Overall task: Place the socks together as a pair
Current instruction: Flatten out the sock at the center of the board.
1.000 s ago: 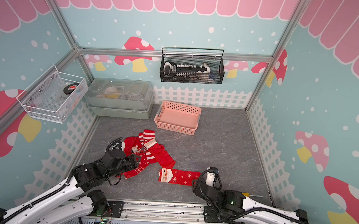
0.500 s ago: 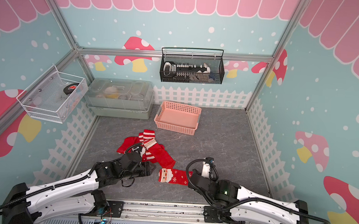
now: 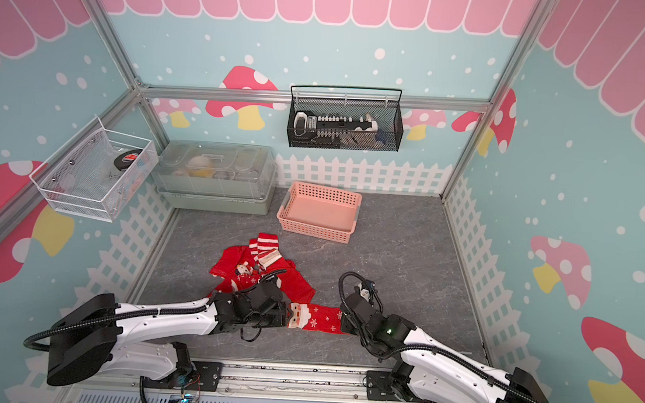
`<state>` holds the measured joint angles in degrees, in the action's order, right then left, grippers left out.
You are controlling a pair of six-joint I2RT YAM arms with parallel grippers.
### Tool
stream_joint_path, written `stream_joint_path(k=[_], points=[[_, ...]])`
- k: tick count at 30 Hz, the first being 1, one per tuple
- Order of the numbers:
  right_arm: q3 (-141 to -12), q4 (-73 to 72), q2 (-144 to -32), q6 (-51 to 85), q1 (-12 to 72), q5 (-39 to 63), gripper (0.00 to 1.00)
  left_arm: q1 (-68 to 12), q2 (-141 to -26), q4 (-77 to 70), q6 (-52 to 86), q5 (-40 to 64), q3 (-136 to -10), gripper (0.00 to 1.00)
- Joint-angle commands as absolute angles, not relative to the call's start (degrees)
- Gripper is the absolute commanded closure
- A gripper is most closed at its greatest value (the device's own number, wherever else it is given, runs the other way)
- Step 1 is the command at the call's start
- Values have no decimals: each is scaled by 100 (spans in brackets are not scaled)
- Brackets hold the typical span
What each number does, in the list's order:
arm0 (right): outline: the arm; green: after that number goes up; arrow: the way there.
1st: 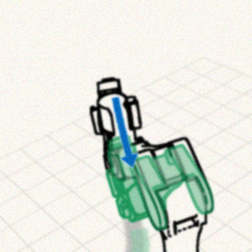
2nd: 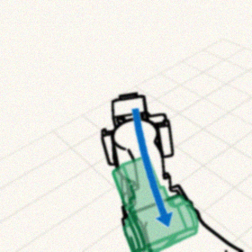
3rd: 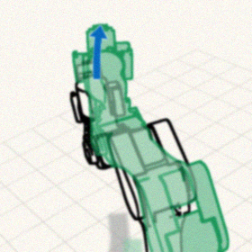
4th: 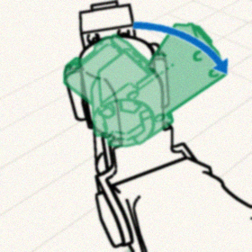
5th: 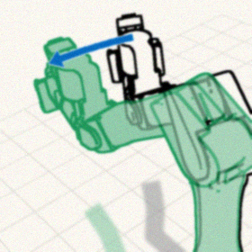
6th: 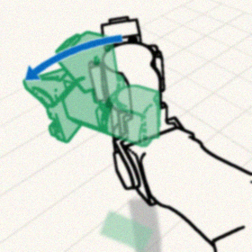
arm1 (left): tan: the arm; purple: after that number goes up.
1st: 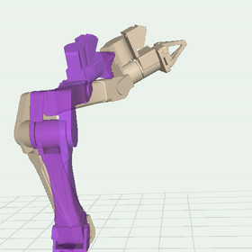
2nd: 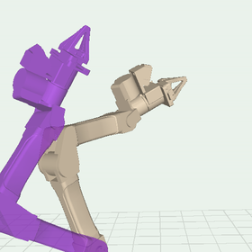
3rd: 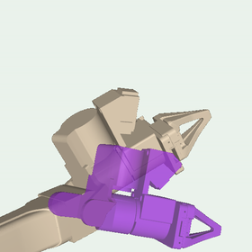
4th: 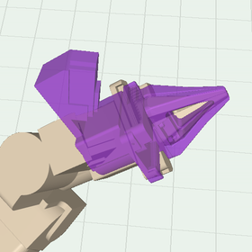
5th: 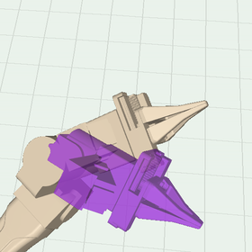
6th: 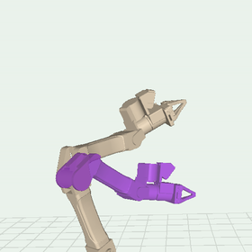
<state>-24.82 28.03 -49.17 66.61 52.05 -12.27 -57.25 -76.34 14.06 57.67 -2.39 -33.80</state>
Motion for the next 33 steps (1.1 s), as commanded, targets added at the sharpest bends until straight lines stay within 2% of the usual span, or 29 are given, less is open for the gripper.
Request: stream_joint_path(k=[1,9,16,23,33], points=[[-2404,2566,-5075,6645,5078,-1019,71,-5752,-7771,1190,5946,-410,-3527,55],[-2468,2593,-5759,6507,4929,-1196,72,-5742,-8272,1140,5853,-304,-3831,61],[-2437,2473,-5943,6493,4856,-1258,71,-5744,-8298,1443,5963,-524,-3789,77],[-2375,2301,-6210,6533,4793,-1173,71,-5748,-8127,1542,6070,-564,-3578,99],[-2085,2033,-6155,7031,4790,-1142,72,-5749,-7712,1643,6218,-681,-3201,100]])
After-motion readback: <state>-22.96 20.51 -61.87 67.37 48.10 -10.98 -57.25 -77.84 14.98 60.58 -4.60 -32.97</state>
